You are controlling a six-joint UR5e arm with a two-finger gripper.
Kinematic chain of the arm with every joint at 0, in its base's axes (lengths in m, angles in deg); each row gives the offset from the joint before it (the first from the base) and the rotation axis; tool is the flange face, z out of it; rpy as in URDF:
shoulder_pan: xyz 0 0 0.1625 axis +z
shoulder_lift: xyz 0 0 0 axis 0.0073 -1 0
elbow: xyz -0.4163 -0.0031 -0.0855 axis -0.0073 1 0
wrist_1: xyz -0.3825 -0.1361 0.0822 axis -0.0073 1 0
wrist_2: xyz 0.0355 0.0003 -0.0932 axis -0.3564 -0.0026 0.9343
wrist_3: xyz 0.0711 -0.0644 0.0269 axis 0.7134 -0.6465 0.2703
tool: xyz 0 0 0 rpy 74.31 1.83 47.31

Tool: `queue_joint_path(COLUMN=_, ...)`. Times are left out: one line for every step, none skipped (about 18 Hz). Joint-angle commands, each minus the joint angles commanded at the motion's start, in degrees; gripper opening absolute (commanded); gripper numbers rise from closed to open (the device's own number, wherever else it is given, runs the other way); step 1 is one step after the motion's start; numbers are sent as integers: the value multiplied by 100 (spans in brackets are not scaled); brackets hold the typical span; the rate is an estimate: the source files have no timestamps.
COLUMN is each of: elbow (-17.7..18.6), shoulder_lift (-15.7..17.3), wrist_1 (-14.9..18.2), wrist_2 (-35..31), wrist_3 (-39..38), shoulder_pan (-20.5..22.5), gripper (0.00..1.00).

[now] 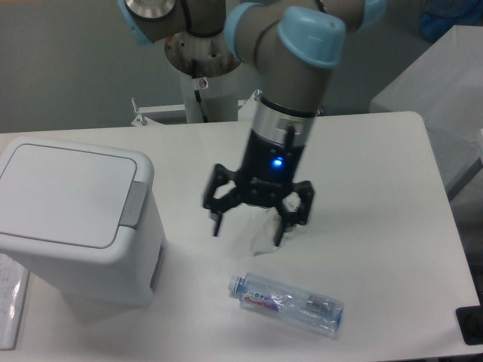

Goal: Open the trash can
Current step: 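Move the open gripper across the table toward the trash can lid, then position the gripper over the lid's raised tab and press down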

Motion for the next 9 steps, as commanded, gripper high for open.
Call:
queue_joint_path(elbow=62, shoulder_lift=70, wrist_1=-9, wrist_2=-9, wrist_3=-44, shoulder_pan=-36, gripper=100)
queue_joint_path(elbow=123, shoulder_lift=132, wrist_1=-9, wrist_2=0, wrist_3=-71, shoulder_pan=-62, gripper=100)
queue_joint_path(elbow=185, shoulder_lift=167, wrist_1=-9, wrist_2=-9, wrist_3=-71, shoulder_pan=-132, gripper=100)
queue_joint_path(elbow=212, shoulder_lift=185, wrist_1=-9, wrist_2=-9, wrist_3=-88, shoulder_pan=-211, gripper=100)
queue_joint_path(elbow=221, shoulder_lift=185, wrist_1=-17, wrist_2=-9, wrist_3=-97, shoulder_pan=-273, gripper=100)
queue_joint_path(elbow=221, shoulder_lift=194, wrist_1=-9, wrist_2=-9, wrist_3=-115, shoulder_pan=-299, gripper=100)
queue_joint_path(elbow=229, shoulder_lift=194, wrist_1=-9, wrist_2=-9, wrist_3=-124, shoulder_pan=-326, gripper=100)
queue_joint_path(elbow=229, shoulder_lift=194, wrist_1=-9, wrist_2=-9, wrist_3=-124, shoulder_pan=-352, gripper=100)
queue_joint_path(elbow=229, shoulder_lift=185, wrist_1=-17, wrist_2=-9, wrist_3=-124, shoulder_pan=-361, gripper=100)
